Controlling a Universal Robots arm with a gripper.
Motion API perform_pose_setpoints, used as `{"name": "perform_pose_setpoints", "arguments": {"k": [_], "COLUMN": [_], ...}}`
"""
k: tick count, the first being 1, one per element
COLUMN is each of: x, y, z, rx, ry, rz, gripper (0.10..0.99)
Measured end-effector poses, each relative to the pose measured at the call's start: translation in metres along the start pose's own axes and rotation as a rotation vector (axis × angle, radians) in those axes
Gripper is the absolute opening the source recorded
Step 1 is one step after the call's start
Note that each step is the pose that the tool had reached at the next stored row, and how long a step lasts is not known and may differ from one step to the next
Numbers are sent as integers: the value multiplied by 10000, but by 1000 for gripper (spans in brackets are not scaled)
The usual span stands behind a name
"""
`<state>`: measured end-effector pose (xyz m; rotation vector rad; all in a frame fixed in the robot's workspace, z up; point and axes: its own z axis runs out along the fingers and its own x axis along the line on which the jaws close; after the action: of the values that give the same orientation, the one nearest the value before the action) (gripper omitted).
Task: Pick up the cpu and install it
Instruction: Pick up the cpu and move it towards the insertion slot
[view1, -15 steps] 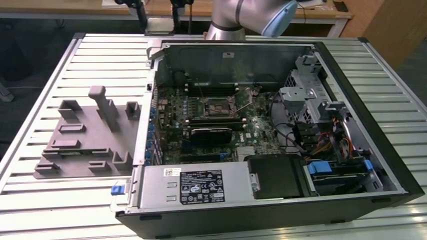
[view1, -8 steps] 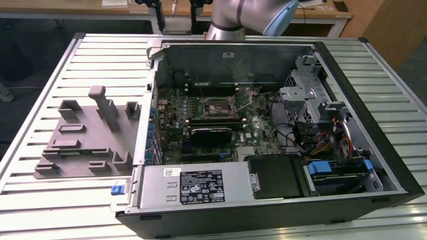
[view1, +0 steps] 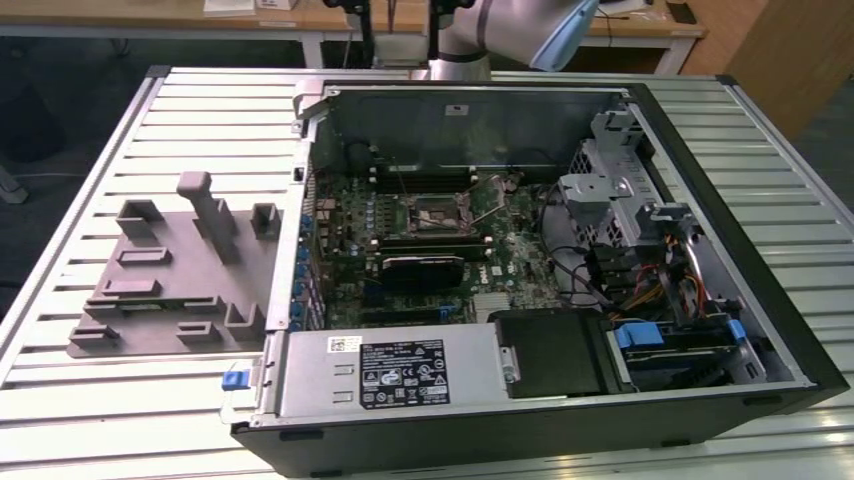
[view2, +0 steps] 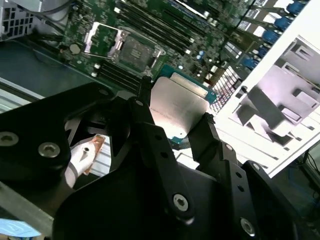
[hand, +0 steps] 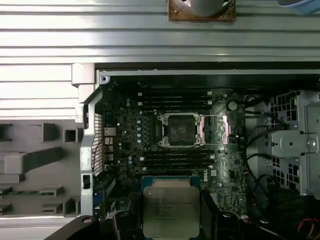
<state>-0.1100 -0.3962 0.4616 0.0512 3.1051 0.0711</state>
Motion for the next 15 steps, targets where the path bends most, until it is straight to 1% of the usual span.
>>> {"name": "perform_pose_setpoints", "arguments": {"k": [5,9,12,15], "x": [-217,-342,-404,-415], "y": [28,39,43,43], "z": [16,78,123,124], "rx": [-1,4,17,18], "ry": [3,23,23,23], "rz": [1,2,0,2], "gripper": [545,545,545,545]}}
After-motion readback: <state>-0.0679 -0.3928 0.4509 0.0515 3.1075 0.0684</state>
